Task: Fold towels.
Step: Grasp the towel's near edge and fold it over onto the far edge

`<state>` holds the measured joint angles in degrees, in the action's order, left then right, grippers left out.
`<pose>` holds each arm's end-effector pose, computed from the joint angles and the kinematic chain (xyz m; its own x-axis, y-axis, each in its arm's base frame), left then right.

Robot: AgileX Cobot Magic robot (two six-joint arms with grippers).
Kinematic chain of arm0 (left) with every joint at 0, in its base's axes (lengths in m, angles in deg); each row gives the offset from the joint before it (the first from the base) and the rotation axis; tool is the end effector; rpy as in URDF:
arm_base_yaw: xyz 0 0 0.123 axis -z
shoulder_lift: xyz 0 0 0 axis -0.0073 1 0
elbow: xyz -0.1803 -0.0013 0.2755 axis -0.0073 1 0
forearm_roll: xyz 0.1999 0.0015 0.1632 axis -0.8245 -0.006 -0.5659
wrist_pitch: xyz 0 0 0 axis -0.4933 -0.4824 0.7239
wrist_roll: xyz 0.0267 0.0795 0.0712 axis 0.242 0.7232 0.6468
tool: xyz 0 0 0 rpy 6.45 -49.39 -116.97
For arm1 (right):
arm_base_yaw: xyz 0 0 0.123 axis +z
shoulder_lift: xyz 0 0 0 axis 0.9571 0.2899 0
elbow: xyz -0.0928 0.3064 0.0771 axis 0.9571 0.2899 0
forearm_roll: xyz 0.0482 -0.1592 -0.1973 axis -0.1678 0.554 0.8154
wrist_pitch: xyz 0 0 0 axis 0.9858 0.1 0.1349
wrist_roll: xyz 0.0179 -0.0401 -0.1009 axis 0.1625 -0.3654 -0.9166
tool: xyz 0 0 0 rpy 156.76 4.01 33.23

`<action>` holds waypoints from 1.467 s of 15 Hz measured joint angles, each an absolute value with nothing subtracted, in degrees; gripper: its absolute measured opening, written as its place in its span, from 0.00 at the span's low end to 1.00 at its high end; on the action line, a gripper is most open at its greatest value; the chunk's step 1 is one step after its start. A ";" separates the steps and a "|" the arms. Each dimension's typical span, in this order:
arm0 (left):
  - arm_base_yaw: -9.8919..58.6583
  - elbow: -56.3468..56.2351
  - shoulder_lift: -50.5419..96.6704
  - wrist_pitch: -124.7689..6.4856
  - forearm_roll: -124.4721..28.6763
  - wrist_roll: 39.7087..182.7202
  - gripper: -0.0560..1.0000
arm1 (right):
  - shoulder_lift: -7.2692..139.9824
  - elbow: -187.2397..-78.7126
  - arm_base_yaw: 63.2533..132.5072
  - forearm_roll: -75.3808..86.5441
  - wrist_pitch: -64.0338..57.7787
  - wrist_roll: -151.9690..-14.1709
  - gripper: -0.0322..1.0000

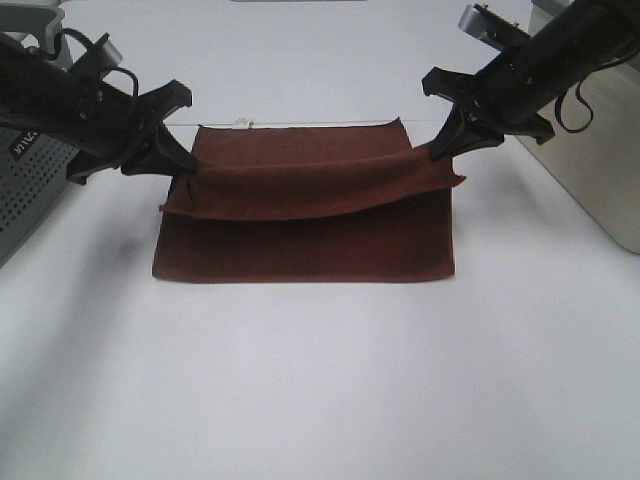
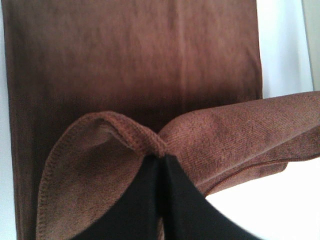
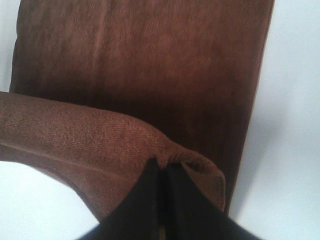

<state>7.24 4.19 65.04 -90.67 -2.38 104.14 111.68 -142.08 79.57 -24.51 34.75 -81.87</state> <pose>0.4423 -0.1080 0.1956 -0.8993 -0.2843 -0.3322 -0.0182 0.7835 -0.6211 0.4669 0.1025 0.2173 -0.9236 -0.0045 -0.3832 -0.1916 0.8714 0.4516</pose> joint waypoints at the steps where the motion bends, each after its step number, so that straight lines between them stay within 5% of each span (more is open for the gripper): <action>1: 7.12 0.75 66.99 -90.67 -2.38 103.63 0.06 | 114.77 -147.12 79.57 -23.14 35.72 -80.72 0.03; 10: 6.89 -29.62 86.93 -82.24 -2.50 102.65 0.06 | 138.21 -186.31 79.57 -19.07 37.38 -77.34 0.03; 18: 6.89 -39.64 97.36 -79.04 -2.50 103.97 0.11 | 144.74 -190.32 79.57 -18.95 29.25 -79.17 0.05; 20: 7.07 -39.64 97.47 -78.41 -2.55 104.14 0.29 | 144.80 -190.32 79.57 -18.95 29.70 -79.17 0.23; 22: 7.12 -39.70 97.47 -77.66 -2.61 104.14 0.55 | 144.80 -190.44 79.57 -18.95 30.39 -79.12 0.62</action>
<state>7.12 -39.70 97.47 -77.66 -2.61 104.14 144.80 -190.44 79.57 -18.95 30.39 -79.12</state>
